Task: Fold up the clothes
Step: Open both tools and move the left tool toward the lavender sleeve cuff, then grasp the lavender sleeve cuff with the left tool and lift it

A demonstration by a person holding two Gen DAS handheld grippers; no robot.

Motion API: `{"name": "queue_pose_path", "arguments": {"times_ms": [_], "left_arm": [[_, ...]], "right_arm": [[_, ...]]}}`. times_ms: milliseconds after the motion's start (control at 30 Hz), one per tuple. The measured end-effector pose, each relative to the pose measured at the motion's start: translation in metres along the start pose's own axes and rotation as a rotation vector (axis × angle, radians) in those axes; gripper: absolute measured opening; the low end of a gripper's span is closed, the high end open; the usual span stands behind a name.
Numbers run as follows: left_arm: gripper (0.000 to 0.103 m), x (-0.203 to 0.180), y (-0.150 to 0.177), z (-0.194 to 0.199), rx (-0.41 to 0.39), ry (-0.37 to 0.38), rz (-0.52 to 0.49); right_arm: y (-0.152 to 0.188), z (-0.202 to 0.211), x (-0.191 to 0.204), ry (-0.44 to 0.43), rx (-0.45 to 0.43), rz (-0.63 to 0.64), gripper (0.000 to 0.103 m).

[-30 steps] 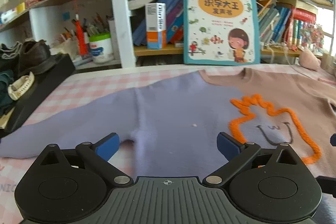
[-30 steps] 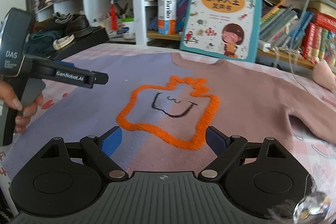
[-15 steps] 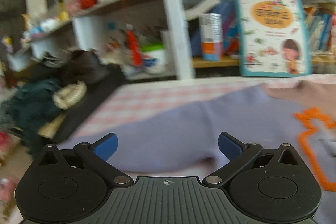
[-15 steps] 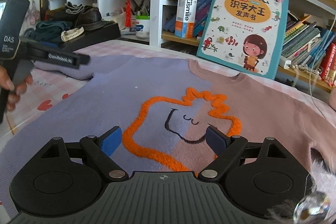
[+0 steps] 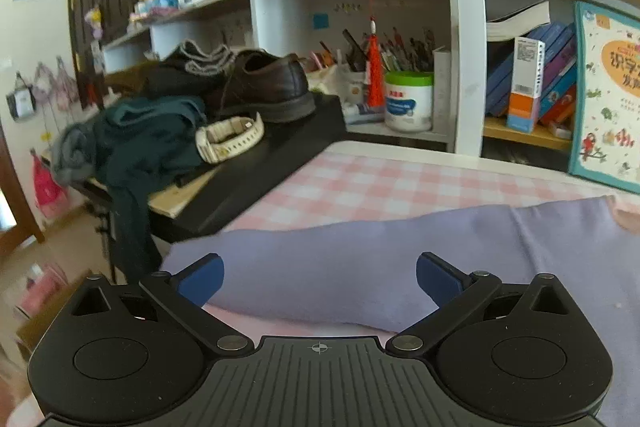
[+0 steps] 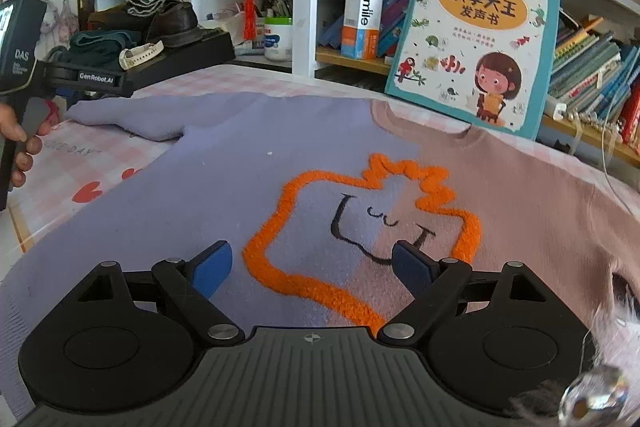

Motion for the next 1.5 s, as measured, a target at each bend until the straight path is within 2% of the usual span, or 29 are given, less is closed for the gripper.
{"name": "queue_pose_path", "arguments": {"times_ms": [100, 267, 333, 433, 533, 633, 667, 767, 867, 1000, 1033, 1100, 1233, 1400, 1500], "left_arm": [[0.103, 0.004, 0.002, -0.006, 0.012, -0.005, 0.011], [0.103, 0.021, 0.003, -0.022, 0.061, 0.012, 0.109], [0.102, 0.034, 0.005, -0.027, 0.070, -0.011, 0.149], [0.100, 0.057, 0.010, -0.030, 0.074, -0.087, 0.186], [0.093, 0.077, 0.017, -0.035, 0.088, -0.141, 0.205], [0.083, 0.092, 0.023, -0.043, 0.119, -0.154, 0.234], [0.078, 0.097, 0.025, -0.046, 0.131, -0.147, 0.259], [0.076, 0.108, 0.030, -0.054, 0.163, -0.114, 0.350], [0.064, 0.114, 0.029, -0.058, 0.158, -0.111, 0.423], [0.037, 0.101, 0.023, -0.066, 0.161, -0.028, 0.513], [0.035, 0.096, 0.022, -0.068, 0.166, 0.006, 0.533], [0.026, 0.087, 0.020, -0.071, 0.173, 0.050, 0.566], [0.023, 0.081, 0.021, -0.071, 0.172, 0.044, 0.593], [0.007, 0.078, 0.023, -0.073, 0.181, 0.045, 0.616], [0.004, 0.078, 0.023, -0.071, 0.182, 0.052, 0.599]], "right_arm": [[0.000, 0.003, -0.004, 0.014, -0.013, -0.019, 0.086], [0.001, 0.004, -0.010, 0.038, -0.011, -0.038, 0.087], [0.001, 0.002, -0.010, 0.045, -0.002, -0.034, 0.087], [0.002, -0.001, -0.006, 0.043, 0.014, -0.011, 0.087], [0.004, -0.003, -0.001, 0.037, 0.025, 0.017, 0.087], [0.004, -0.005, 0.002, 0.032, 0.034, 0.035, 0.087], [0.004, -0.005, 0.002, 0.033, 0.035, 0.035, 0.087], [0.004, -0.005, 0.002, 0.033, 0.037, 0.036, 0.087], [0.004, -0.006, 0.001, 0.030, 0.040, 0.029, 0.087], [0.005, -0.007, -0.002, 0.012, 0.045, 0.001, 0.088], [0.005, -0.007, -0.003, 0.007, 0.047, -0.006, 0.088], [0.006, -0.007, -0.004, 0.001, 0.048, -0.020, 0.088], [0.006, -0.006, -0.005, 0.017, 0.045, -0.018, 0.088], [0.006, -0.006, -0.006, 0.016, 0.045, -0.024, 0.088], [0.006, -0.006, -0.007, 0.014, 0.043, -0.028, 0.088]]}}
Point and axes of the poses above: each gripper's, at about its wrist camera, not at the fingertips, and z roughly against the way its jaws point, x to its left, y to its underside, the point moved 9 cm from there along -z, roughly the way its jaws point, and after that the axes turned 7 degrees about -y, right-handed, at the moved point
